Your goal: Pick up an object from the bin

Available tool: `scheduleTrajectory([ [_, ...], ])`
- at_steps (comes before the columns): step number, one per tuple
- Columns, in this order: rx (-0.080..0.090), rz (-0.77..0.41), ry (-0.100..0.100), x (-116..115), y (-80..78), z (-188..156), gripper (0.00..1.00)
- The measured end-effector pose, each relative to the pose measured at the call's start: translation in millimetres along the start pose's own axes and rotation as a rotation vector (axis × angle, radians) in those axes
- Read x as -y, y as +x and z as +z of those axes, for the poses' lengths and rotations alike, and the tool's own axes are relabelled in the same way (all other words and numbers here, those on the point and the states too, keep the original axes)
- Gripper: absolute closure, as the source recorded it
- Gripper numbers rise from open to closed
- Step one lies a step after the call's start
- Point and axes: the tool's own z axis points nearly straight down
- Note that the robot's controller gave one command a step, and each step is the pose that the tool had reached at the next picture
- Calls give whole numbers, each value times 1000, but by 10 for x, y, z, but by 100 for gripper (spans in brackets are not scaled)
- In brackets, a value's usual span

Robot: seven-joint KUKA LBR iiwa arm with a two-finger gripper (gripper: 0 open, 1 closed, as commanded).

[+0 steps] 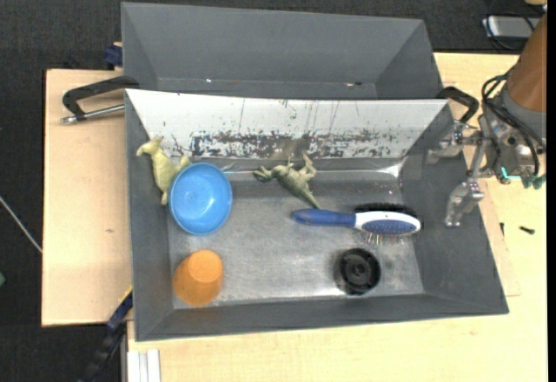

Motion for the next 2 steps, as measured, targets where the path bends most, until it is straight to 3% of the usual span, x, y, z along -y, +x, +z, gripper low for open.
scheduleTrajectory([
  [1, 9, -278, 1, -142, -53, 1650, 0],
  [2, 19, -277, 7, -122, -84, 1598, 100],
])
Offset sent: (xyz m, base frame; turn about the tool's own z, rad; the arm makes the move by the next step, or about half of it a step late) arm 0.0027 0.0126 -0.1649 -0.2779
